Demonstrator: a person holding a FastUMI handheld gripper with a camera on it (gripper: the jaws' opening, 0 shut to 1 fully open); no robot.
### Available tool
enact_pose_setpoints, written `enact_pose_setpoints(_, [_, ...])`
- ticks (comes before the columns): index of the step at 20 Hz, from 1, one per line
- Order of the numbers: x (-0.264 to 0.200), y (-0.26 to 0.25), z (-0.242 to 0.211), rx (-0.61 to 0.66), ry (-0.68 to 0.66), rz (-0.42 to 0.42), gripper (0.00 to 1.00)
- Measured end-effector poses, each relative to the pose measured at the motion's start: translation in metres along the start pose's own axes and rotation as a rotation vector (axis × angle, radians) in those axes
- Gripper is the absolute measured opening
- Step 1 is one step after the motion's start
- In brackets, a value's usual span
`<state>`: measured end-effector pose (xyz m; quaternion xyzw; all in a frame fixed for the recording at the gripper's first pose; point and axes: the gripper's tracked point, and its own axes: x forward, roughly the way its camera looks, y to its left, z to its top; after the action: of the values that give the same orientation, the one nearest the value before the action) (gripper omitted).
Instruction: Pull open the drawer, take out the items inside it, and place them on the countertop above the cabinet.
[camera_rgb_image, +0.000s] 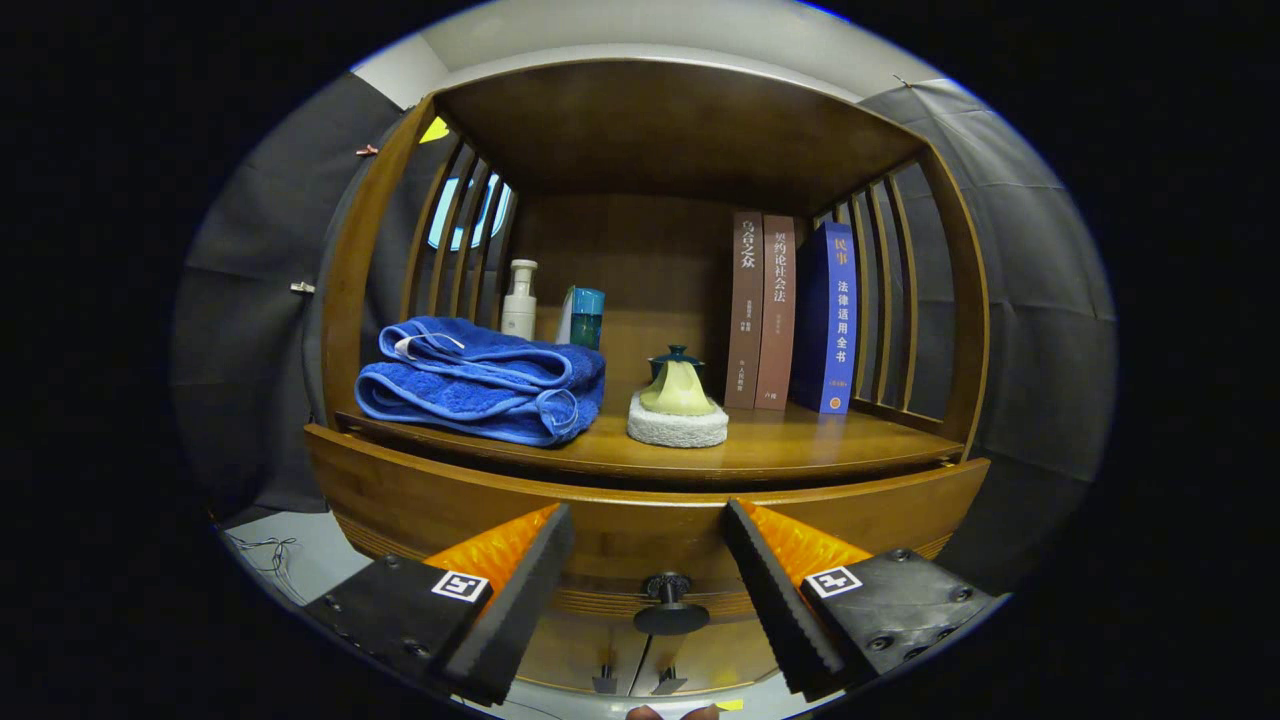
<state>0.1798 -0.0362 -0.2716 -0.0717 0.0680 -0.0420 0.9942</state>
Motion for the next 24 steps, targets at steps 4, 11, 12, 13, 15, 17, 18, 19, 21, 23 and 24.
enact_pose_setpoints(4, [0.016, 0.002, 0.0, 0.005, 0.007, -0.002, 0.99])
enact_pose_setpoints(11, [0.017, 0.004, 0.003, 0.01, 0.011, 0.004, 0.99])
enact_pose_setpoints(12, [0.015, 0.004, 0.005, 0.009, 0.02, 0.003, 0.99])
enact_pose_setpoints(13, [0.009, 0.003, 0.013, 0.01, 0.014, 0.008, 0.98])
enact_pose_setpoints(15, [-0.004, 0.004, 0.036, 0.016, -0.016, 0.018, 0.97])
enact_pose_setpoints(17, [-0.022, 0.011, 0.064, 0.025, -0.043, 0.042, 0.97])
enact_pose_setpoints(18, [-0.033, 0.015, 0.076, 0.025, -0.044, 0.056, 0.97])
enact_pose_setpoints(19, [-0.042, 0.019, 0.086, 0.028, -0.04, 0.069, 0.97])
enact_pose_setpoints(21, [-0.059, 0.027, 0.11, 0.037, -0.041, 0.102, 0.97])
enact_pose_setpoints(23, [-0.077, 0.028, 0.139, 0.038, -0.059, 0.118, 0.97])
enact_pose_setpoints(24, [-0.086, 0.028, 0.153, 0.036, -0.064, 0.122, 0.97])
